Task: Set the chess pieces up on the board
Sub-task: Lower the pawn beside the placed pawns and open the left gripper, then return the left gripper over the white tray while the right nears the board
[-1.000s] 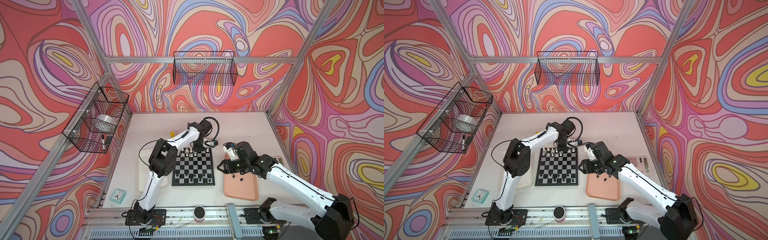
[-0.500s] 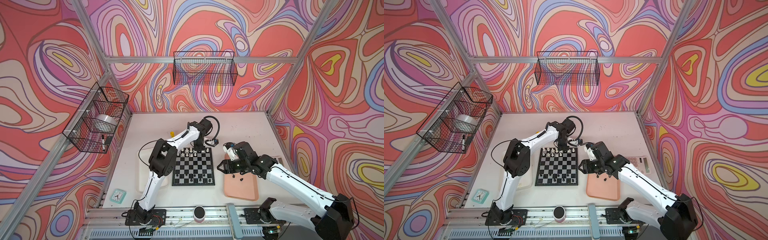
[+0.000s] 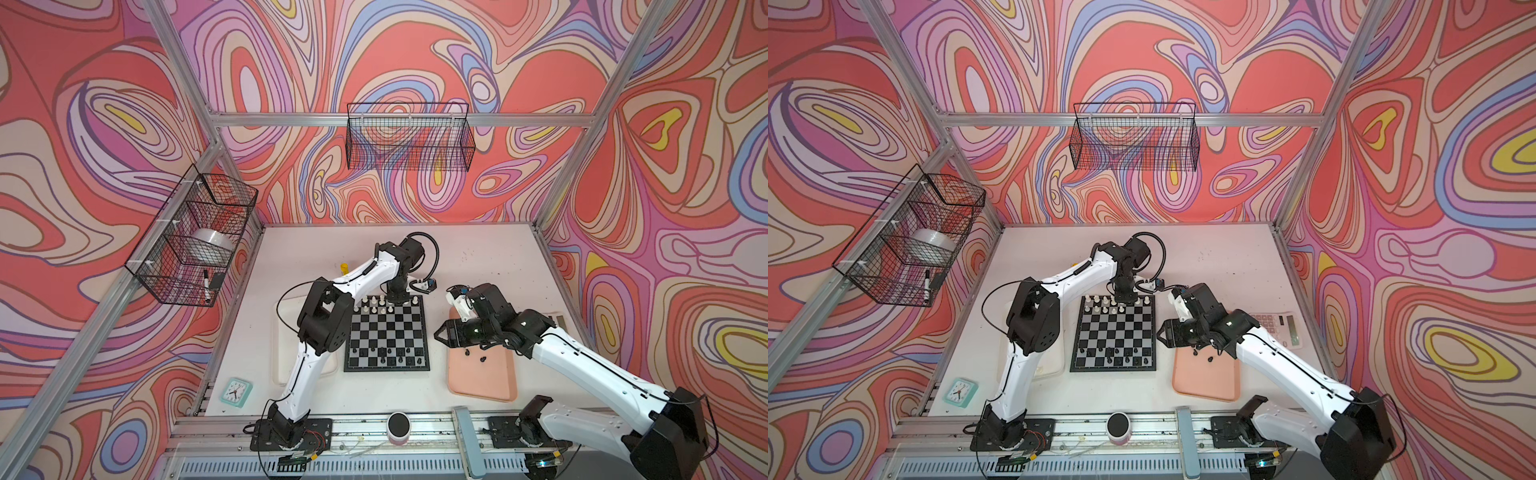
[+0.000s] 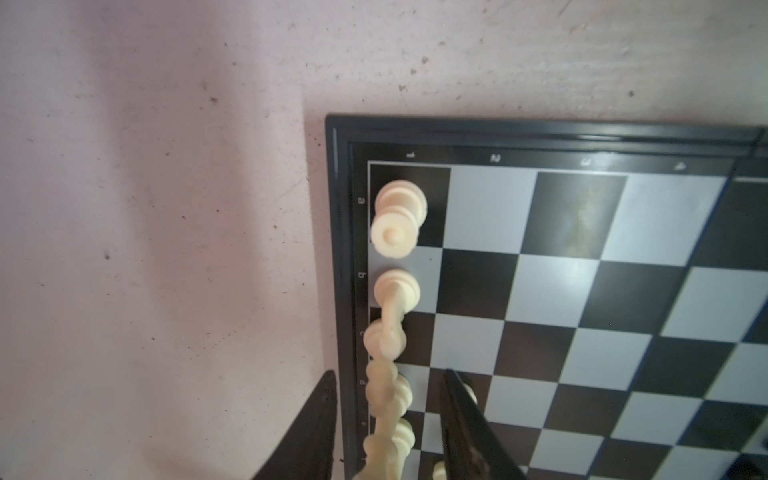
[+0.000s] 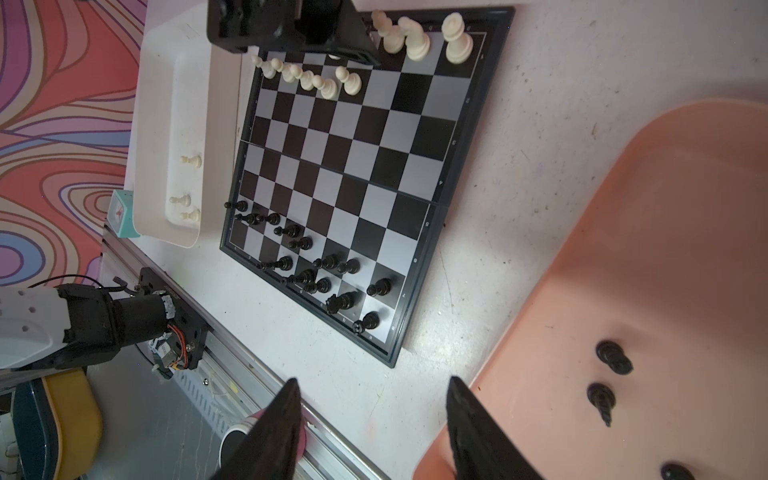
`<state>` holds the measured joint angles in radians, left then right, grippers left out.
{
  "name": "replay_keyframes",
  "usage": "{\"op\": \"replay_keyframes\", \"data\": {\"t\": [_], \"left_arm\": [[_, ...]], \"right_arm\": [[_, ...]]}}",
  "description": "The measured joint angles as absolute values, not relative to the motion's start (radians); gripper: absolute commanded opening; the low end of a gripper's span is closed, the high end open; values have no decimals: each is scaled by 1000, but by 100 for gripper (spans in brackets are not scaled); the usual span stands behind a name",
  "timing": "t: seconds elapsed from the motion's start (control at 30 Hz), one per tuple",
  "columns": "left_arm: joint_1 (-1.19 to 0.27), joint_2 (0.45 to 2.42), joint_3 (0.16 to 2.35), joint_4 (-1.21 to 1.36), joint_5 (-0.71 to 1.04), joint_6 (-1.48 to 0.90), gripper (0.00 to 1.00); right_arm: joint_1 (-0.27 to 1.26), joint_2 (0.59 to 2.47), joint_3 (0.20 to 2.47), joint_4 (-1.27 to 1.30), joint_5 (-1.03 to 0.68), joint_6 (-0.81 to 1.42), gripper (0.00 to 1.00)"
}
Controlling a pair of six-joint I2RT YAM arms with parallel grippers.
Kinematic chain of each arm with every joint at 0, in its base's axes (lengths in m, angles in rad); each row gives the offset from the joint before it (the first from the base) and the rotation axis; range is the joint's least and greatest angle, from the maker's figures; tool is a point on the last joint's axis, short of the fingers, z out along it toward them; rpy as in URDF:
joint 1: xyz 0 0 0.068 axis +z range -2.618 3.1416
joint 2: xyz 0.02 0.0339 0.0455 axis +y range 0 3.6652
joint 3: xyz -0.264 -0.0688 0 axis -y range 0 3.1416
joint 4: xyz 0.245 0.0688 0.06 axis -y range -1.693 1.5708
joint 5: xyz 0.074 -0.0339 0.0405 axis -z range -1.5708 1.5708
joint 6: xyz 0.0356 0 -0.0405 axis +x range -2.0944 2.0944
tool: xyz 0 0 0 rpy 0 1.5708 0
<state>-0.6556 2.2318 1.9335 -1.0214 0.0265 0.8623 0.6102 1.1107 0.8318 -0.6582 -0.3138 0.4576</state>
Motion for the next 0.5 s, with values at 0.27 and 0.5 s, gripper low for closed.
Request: {"op": "replay_keyframes", "data": {"t": [0.27,0.5], "left_arm": [[-656,2212,2005,-1067,63,841,44],[-651,2120,2038,-1109,85,824,49]], "right_arm": [[610,1075,832,-664,-314,458,58],[610,1043,850,-681,-313,457,56]]}}
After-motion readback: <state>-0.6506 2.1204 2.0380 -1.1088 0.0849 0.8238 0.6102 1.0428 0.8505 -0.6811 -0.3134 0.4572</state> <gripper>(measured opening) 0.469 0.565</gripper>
